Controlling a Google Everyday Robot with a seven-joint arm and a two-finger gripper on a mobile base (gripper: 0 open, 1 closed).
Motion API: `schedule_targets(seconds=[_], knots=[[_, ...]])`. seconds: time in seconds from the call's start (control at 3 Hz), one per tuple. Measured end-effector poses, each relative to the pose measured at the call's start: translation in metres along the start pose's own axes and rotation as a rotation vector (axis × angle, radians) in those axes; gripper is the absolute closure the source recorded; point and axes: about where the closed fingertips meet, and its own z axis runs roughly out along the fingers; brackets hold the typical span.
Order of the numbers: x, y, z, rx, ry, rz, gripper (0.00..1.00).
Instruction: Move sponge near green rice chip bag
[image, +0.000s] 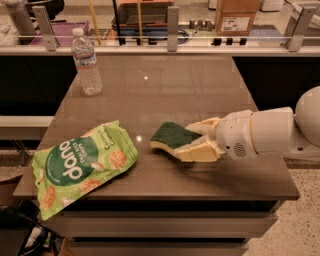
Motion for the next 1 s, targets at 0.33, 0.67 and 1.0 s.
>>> schedule_targets(seconds=[0.33, 0.67, 1.0], knots=[[-0.0016, 0.0015, 0.0005, -0.001, 0.001, -0.004, 0.59], [-0.0033, 0.0029, 0.001, -0.002, 0.003, -0.008, 0.36], [-0.005, 0.0044, 0.0015, -0.003, 0.004, -0.013, 0.12]])
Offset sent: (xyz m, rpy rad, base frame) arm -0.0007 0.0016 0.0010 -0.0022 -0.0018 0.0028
